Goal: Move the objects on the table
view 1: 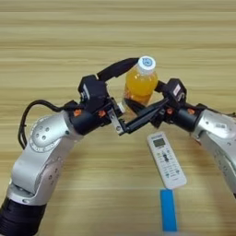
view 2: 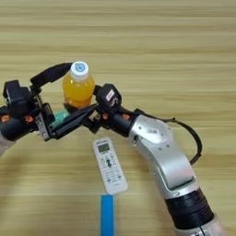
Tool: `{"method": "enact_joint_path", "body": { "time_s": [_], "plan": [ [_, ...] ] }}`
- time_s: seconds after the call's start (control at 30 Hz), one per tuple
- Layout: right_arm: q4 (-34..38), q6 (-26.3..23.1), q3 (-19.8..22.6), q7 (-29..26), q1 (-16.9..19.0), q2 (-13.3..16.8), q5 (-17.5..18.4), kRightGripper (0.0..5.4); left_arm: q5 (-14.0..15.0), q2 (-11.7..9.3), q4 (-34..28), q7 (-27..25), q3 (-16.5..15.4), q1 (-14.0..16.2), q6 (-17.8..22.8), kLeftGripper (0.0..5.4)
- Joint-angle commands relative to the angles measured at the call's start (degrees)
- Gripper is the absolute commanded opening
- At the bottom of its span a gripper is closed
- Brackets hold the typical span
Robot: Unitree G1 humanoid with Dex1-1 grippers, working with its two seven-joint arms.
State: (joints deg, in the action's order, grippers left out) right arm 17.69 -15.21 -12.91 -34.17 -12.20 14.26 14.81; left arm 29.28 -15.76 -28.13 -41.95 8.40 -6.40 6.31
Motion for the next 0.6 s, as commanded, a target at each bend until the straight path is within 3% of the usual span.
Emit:
{"method": "enact_joint_path", "body": {
  "time_s": [0.03, 0.27, 0.43, 0.6],
  "plan": [
    [-0.28, 1.21, 2.35, 0.66, -2.00, -0.36, 0.83, 3.43, 1.84, 1.67, -1.34, 2.85, -2.48, -1.34, -0.48, 5.40],
    [-1.01, 1.26, 4.01, 0.76, -1.61, -0.59, 0.72, 3.43, 1.60, 5.48, -0.59, 9.45, -7.20, -3.81, -3.80, 5.40],
    [-1.93, 1.43, 5.60, 1.91, -1.90, -0.58, 0.25, 3.42, -6.02, 6.33, 5.31, 18.28, -10.36, -6.25, -4.87, 5.40],
    [-3.69, 1.91, 8.53, 4.00, -3.21, 0.16, -0.67, 3.42, -14.26, 6.47, 11.28, 25.32, -10.82, -2.14, -4.23, 5.40]
  ]
}}
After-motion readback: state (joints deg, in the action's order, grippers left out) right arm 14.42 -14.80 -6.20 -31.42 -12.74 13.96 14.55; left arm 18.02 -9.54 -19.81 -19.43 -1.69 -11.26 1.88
